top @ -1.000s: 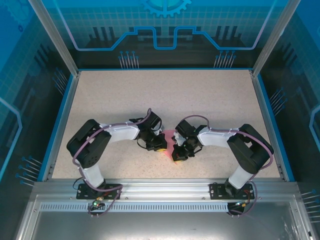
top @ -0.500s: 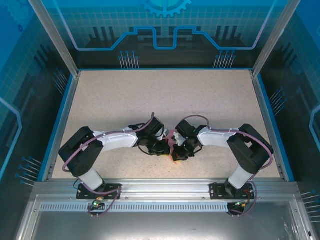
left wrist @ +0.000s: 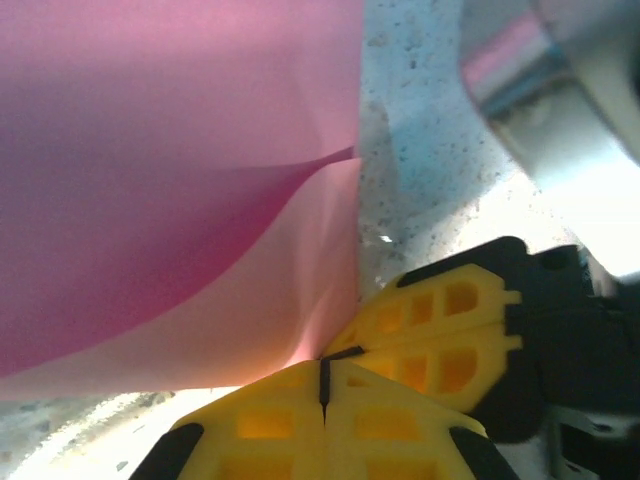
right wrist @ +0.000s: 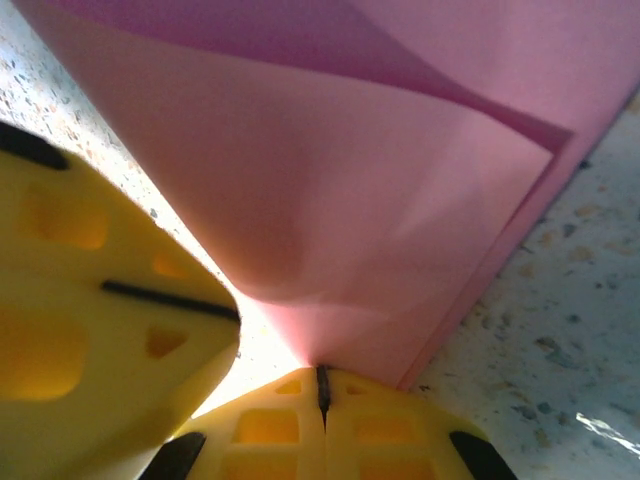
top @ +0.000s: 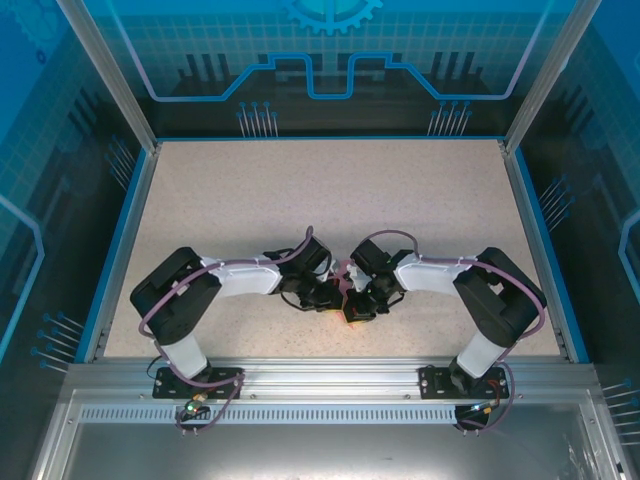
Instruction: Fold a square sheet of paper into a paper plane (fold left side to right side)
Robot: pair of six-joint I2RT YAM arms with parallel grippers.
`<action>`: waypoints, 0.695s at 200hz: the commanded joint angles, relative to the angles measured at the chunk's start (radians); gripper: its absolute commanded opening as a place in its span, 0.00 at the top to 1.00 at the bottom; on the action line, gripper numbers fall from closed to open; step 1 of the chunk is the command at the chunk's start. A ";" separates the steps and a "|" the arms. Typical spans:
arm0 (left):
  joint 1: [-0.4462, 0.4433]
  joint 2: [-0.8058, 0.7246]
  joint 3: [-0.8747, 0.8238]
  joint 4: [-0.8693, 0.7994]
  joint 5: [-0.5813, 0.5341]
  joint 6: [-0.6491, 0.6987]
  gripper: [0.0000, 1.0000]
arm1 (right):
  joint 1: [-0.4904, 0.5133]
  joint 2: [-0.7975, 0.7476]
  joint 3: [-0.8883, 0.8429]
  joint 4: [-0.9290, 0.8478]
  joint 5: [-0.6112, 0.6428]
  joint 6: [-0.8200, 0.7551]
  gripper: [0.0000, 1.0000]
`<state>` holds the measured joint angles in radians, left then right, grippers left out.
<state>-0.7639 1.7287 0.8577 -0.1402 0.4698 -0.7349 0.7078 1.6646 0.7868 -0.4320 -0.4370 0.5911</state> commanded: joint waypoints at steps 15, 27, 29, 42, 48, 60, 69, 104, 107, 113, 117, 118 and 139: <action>-0.003 0.039 -0.032 0.030 -0.033 -0.008 0.96 | 0.003 0.053 -0.028 -0.080 0.107 -0.013 1.00; -0.004 0.051 -0.031 0.043 -0.039 -0.008 0.95 | 0.003 0.053 -0.026 -0.082 0.107 -0.015 1.00; -0.003 0.052 -0.031 0.046 -0.042 -0.008 0.96 | 0.002 0.053 -0.025 -0.083 0.107 -0.015 1.00; -0.004 0.057 -0.030 0.048 -0.059 -0.007 0.96 | 0.004 0.053 -0.025 -0.088 0.111 -0.016 1.00; -0.003 0.060 -0.032 0.044 -0.072 -0.003 0.96 | 0.004 0.053 -0.025 -0.091 0.114 -0.015 1.00; -0.002 0.064 -0.033 0.032 -0.095 0.003 0.96 | 0.004 0.052 -0.025 -0.099 0.121 -0.018 1.00; -0.002 0.065 -0.030 0.015 -0.112 0.011 0.96 | 0.004 0.050 -0.025 -0.109 0.127 -0.020 1.00; 0.004 0.058 -0.025 -0.045 -0.171 0.048 0.96 | 0.002 0.046 -0.030 -0.132 0.146 -0.027 1.00; 0.005 0.058 -0.024 -0.049 -0.175 0.051 0.96 | 0.004 0.045 -0.030 -0.132 0.148 -0.028 1.00; 0.009 0.056 -0.025 -0.057 -0.181 0.057 0.96 | 0.004 0.044 -0.033 -0.132 0.149 -0.026 1.00; 0.013 0.053 -0.024 -0.062 -0.186 0.062 0.96 | 0.003 0.042 -0.035 -0.132 0.148 -0.025 1.00; 0.014 0.052 -0.024 -0.063 -0.186 0.063 0.96 | 0.003 0.042 -0.036 -0.132 0.147 -0.025 1.00; 0.040 0.040 -0.029 -0.087 -0.207 0.088 0.96 | 0.003 0.038 -0.042 -0.133 0.150 -0.025 1.00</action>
<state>-0.7624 1.7607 0.8417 -0.1261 0.4301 -0.7017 0.7074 1.6669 0.7921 -0.4477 -0.4305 0.5758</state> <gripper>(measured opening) 0.047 0.045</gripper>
